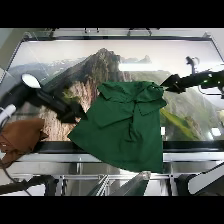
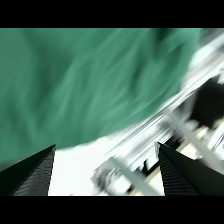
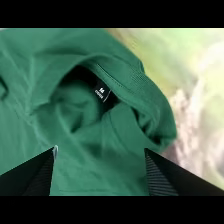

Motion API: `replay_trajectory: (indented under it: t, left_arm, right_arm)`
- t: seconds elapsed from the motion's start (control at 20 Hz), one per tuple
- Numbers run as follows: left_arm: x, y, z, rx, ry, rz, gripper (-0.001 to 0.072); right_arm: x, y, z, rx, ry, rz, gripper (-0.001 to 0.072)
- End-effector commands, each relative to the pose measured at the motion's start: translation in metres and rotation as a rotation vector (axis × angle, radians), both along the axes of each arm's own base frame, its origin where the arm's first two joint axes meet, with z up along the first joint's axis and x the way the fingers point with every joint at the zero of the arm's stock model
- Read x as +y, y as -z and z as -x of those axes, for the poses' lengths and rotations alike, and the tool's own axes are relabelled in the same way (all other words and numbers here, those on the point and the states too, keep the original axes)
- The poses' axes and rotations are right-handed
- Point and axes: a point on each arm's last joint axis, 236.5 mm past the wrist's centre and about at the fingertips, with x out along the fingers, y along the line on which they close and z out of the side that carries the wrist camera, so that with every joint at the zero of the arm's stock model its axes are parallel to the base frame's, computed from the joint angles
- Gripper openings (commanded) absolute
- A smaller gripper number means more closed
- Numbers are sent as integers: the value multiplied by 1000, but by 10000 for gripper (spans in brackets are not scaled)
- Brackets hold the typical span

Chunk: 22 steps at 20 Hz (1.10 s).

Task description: Fold the shirts.

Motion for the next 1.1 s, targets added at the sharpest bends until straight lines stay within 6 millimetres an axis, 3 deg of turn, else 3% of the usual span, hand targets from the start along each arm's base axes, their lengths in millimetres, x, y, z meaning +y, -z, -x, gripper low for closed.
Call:
replay_trajectory:
  t: [0.0, 0.2, 0.4, 0.45, 0.5, 0.55, 0.6, 0.65, 0.75, 0.9, 1.05]
  left_arm:
    - [14, 51, 60, 120, -6, -148, 710]
    - [13, 81, 43, 68, -97, -175, 709]
    - [-7, 99, 23, 90, -51, -170, 708]
    - [-15, 102, 17, 85, -25, -169, 670]
    - [-25, 105, 10, 77, 7, -168, 568]
    - [-34, 107, 4, 64, 35, -168, 404]
    - [-43, 109, -2, 46, 65, -163, 104]
    - [-50, 110, -8, 27, 95, -154, 13]
    - [-55, 101, -22, -2, 139, -153, 13]
    - [-14, 68, -62, -102, 190, -279, 13]
    - [54, 9, -130, -301, 103, -445, 14]
  right_arm:
    - [26, 20, 4, 52, -64, 0, 610]
    - [34, 19, 4, 49, -78, 1, 610]
    - [35, 19, 4, 48, -77, -1, 610]
    - [37, 17, 4, 48, -78, -10, 609]
    - [40, 16, 4, 49, -82, -18, 596]
    - [42, 14, 5, 52, -86, -29, 480]
    - [44, 12, 6, 54, -89, -39, 316]
    - [43, 12, 7, 55, -89, -39, 20]
    - [34, 6, 6, 50, -73, -41, 29]
    - [-1, -21, 14, 50, -34, -44, 29]
    - [-28, -40, 49, 107, -20, -61, 29]
